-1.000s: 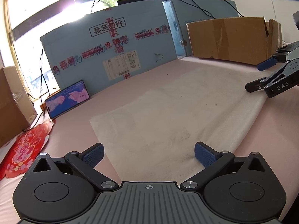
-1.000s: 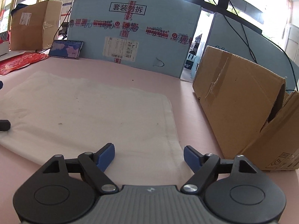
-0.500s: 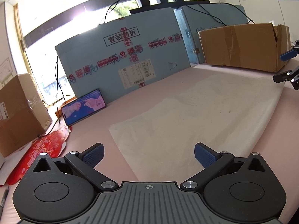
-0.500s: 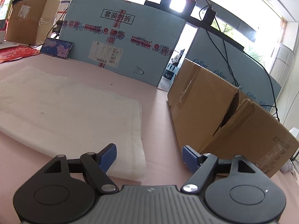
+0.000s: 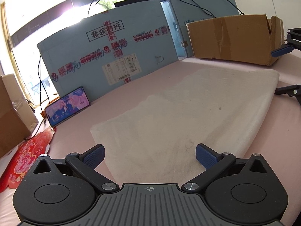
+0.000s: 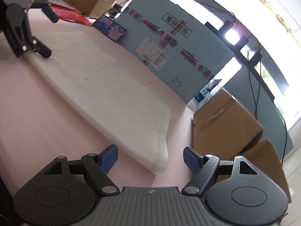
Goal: Fold shopping bag
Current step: 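Grasp the white bag edge with the right gripper and lift it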
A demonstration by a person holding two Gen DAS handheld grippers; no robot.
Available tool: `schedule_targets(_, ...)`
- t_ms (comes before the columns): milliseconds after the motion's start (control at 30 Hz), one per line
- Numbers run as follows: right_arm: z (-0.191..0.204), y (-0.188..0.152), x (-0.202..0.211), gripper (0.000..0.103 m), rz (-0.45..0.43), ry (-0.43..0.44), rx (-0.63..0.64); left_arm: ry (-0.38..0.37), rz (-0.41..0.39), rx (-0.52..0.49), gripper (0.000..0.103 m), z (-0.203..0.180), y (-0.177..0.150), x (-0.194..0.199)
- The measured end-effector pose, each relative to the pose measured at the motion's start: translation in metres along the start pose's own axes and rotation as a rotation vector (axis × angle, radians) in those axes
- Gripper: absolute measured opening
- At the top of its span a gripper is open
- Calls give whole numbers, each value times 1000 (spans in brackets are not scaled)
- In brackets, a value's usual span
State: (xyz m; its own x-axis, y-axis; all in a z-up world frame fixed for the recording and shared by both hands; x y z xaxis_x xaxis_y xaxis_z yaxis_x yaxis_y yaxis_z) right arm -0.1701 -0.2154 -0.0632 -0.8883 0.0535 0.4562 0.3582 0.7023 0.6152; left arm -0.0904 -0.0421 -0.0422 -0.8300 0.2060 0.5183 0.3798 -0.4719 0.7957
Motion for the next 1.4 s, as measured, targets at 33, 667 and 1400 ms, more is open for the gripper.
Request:
schedule_targets(33, 3, 4, -2, 74, -10, 11, 32, -3, 1, 3, 103, 0, 0, 0)
schedule_targets(667, 29, 50, -9, 13, -196, 369, 132, -238, -116, -124, 103, -29, -4, 21)
schedule_targets(1400, 29, 65, -39, 13, -253, 320, 75, -42, -24, -122, 98, 9, 1, -3)
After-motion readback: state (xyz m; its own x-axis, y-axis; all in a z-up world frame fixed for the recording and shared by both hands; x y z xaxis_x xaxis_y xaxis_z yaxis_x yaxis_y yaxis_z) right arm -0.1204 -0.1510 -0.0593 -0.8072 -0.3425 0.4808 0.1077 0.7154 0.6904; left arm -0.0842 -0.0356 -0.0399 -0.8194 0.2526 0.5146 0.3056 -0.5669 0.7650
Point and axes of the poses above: each gripper's, at about its wrist camera, not at the fingertips, and x roughly against the way its jaws point, z to its left, y to its top, the point moved 5 cm from there along -x, roughly the way its jaws point, and after that the axes turned 1 degree about -x, right-handed, at the moved point
